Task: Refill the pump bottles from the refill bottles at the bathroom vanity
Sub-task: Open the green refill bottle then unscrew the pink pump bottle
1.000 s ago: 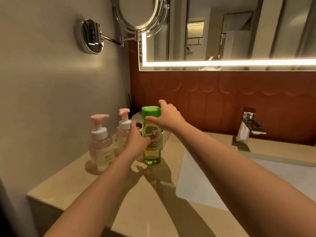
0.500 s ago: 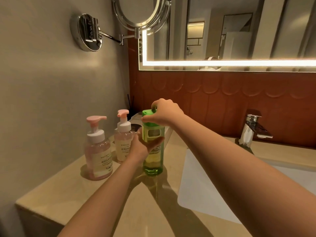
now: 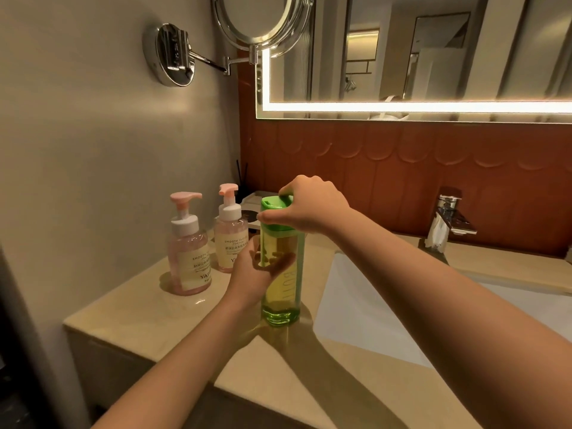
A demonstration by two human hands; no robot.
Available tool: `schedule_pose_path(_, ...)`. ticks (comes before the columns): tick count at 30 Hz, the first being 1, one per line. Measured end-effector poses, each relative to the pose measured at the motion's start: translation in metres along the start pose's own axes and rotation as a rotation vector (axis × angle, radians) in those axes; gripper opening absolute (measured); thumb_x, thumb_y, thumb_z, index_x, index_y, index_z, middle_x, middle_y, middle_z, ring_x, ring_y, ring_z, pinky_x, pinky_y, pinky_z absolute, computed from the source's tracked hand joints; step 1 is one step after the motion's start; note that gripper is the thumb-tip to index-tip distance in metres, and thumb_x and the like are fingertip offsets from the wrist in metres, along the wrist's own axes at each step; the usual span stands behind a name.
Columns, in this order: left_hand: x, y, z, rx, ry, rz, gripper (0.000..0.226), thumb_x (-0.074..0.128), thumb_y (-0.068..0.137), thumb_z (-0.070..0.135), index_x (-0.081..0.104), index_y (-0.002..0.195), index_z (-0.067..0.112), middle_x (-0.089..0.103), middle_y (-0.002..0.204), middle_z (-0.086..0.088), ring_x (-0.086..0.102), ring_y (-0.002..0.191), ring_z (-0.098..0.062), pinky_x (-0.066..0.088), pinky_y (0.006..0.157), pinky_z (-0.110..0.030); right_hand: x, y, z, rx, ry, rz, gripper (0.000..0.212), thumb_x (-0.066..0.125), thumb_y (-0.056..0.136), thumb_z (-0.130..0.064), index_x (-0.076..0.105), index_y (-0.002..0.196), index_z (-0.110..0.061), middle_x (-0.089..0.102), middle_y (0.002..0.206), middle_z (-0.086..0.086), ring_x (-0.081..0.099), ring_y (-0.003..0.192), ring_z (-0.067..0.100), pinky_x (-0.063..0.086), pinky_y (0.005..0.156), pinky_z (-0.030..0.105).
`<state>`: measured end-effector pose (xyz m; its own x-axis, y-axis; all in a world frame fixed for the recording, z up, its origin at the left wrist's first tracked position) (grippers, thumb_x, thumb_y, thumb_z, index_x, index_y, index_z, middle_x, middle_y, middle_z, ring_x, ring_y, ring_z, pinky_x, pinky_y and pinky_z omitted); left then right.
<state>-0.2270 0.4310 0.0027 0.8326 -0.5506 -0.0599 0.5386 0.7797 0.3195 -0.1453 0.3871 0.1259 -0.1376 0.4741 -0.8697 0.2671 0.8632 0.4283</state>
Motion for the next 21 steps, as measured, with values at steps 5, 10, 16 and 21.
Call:
schedule_pose_path(5, -0.002, -0.008, 0.005, 0.032, 0.056, 0.013, 0.045, 0.070, 0.069, 0.037, 0.053, 0.109, 0.026, 0.064, 0.108, 0.006, 0.058, 0.109, -0.018, 0.045, 0.087, -0.036, -0.003, -0.008, -0.006, -0.018, 0.018, -0.039, 0.062, 0.064, 0.072, -0.061, 0.062, 0.116, -0.017, 0.067, 0.099, 0.000, 0.063, 0.082, 0.015, 0.058, 0.071, 0.032)
schedule_pose_path(10, 0.003, -0.014, 0.003, 0.020, -0.013, 0.060, 0.072, 0.075, 0.055, 0.040, 0.055, 0.119, 0.013, 0.067, 0.107, 0.001, 0.060, 0.106, -0.018, 0.044, 0.083, -0.030, -0.006, -0.014, -0.008, 0.009, -0.105, 0.039, 0.066, 0.059, 0.067, -0.072, 0.062, 0.107, -0.019, 0.066, 0.091, -0.002, 0.063, 0.077, 0.016, 0.057, 0.069, 0.035)
schedule_pose_path(16, 0.005, -0.014, 0.005, 0.049, -0.004, 0.023, 0.061, 0.074, 0.060, 0.035, 0.056, 0.115, 0.015, 0.066, 0.101, 0.007, 0.059, 0.099, -0.009, 0.042, 0.070, -0.017, -0.007, -0.017, -0.007, -0.043, -0.027, 0.050, 0.059, 0.060, 0.072, -0.066, 0.065, 0.110, -0.020, 0.068, 0.094, -0.002, 0.063, 0.078, 0.014, 0.057, 0.067, 0.030)
schedule_pose_path(21, 0.001, -0.011, -0.003, 0.026, -0.019, -0.013, 0.082, 0.075, 0.054, 0.039, 0.050, 0.125, 0.009, 0.064, 0.112, -0.002, 0.058, 0.110, -0.020, 0.050, 0.082, -0.025, 0.001, -0.020, -0.002, -0.147, 0.291, -0.168, 0.051, 0.065, 0.082, -0.040, 0.054, 0.128, -0.023, 0.061, 0.116, 0.000, 0.056, 0.099, 0.014, 0.052, 0.076, 0.024)
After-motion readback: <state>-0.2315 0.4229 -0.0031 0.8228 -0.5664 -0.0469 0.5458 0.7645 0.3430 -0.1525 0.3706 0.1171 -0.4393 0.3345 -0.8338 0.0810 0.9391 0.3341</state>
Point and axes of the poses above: each hand's wrist, its own y-axis towards the middle knuckle, its own x-axis out of the palm, z = x × y, the point moved 7 cm from there along y, towards the middle knuckle
